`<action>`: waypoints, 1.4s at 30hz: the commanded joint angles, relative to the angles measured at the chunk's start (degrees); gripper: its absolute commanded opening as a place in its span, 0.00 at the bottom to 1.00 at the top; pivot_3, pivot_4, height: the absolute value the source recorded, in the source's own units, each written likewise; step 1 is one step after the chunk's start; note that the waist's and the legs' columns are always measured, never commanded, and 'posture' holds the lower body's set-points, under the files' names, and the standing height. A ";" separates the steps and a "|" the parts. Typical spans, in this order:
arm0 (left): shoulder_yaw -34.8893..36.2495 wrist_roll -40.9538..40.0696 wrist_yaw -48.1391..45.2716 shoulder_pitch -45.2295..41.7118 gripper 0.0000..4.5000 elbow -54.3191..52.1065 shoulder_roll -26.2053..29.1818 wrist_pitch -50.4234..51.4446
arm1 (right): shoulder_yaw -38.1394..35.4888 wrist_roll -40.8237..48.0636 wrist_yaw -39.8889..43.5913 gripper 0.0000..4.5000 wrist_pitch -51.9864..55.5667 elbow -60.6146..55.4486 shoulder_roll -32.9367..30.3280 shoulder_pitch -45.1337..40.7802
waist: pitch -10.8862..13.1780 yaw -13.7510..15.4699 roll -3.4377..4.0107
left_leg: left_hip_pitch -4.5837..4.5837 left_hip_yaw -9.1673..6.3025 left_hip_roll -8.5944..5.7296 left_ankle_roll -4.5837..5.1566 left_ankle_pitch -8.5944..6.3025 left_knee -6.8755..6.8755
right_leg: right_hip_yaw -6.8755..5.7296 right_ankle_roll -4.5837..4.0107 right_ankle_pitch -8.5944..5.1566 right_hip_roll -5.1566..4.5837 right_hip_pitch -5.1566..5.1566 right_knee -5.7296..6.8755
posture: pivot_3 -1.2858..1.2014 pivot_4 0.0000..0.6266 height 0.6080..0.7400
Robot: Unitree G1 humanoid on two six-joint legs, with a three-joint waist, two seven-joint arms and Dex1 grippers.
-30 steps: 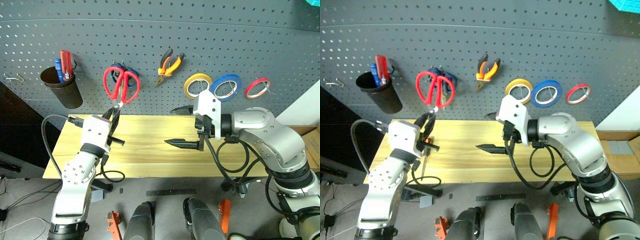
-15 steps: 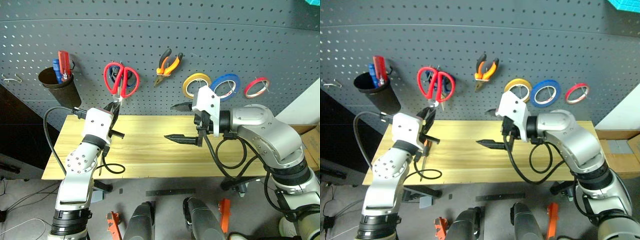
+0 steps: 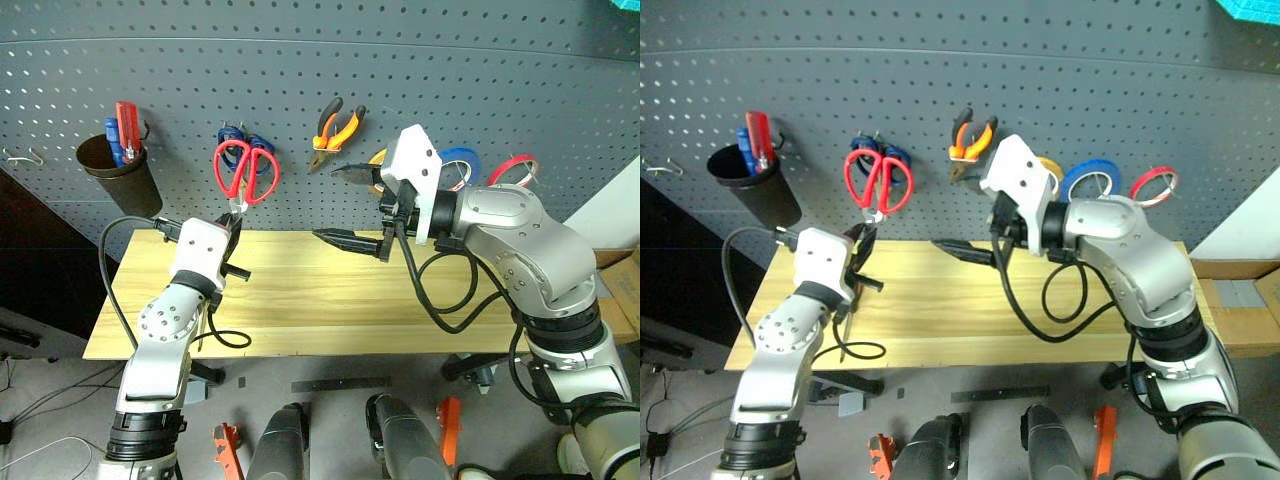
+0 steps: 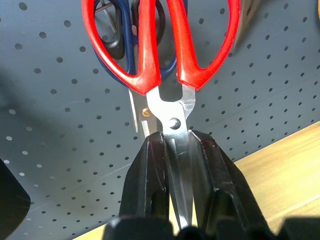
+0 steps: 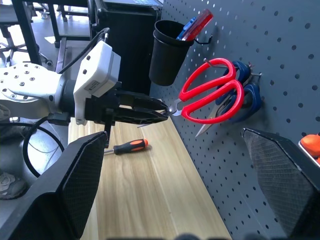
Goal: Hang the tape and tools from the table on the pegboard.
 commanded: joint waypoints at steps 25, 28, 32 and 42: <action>10.31 -9.37 -2.38 -0.04 0.98 15.45 4.92 25.76 | 4.34 -1.05 -21.13 1.00 17.81 -0.06 18.34 4.03 | 0.11 -0.71 0.14 | 0.03 -0.18 0.04 0.02 -0.01 0.03 | -0.03 0.02 -0.02 0.08 -0.03 0.08 | 0.48 0.45 1.00; 11.46 -10.43 -2.55 -5.29 0.98 22.36 5.65 28.59 | 5.51 -1.94 -22.73 1.00 19.18 1.58 20.05 2.26 | 0.26 -0.72 0.15 | 0.04 -0.16 -0.03 0.04 -0.01 0.05 | -0.02 0.03 -0.02 0.02 0.02 0.01 | 0.48 0.48 1.00; 9.37 -11.37 -4.19 -11.50 0.98 30.33 5.65 33.12 | 6.21 -2.85 -23.11 1.00 20.95 3.98 20.89 -0.92 | 0.75 -1.23 0.16 | 0.02 -0.17 0.00 0.03 -0.02 -0.02 | -0.05 0.02 -0.01 0.04 -0.09 0.07 | 0.48 0.51 1.00; 11.92 -11.54 1.17 -19.88 0.98 47.22 4.60 31.94 | 8.89 -2.27 -20.56 1.00 23.21 3.49 20.10 -4.57 | 2.29 -1.74 0.27 | -0.16 -0.15 0.02 0.04 -0.09 -0.07 | 0.00 0.02 -0.01 -0.07 -0.32 0.07 | 0.45 0.59 1.00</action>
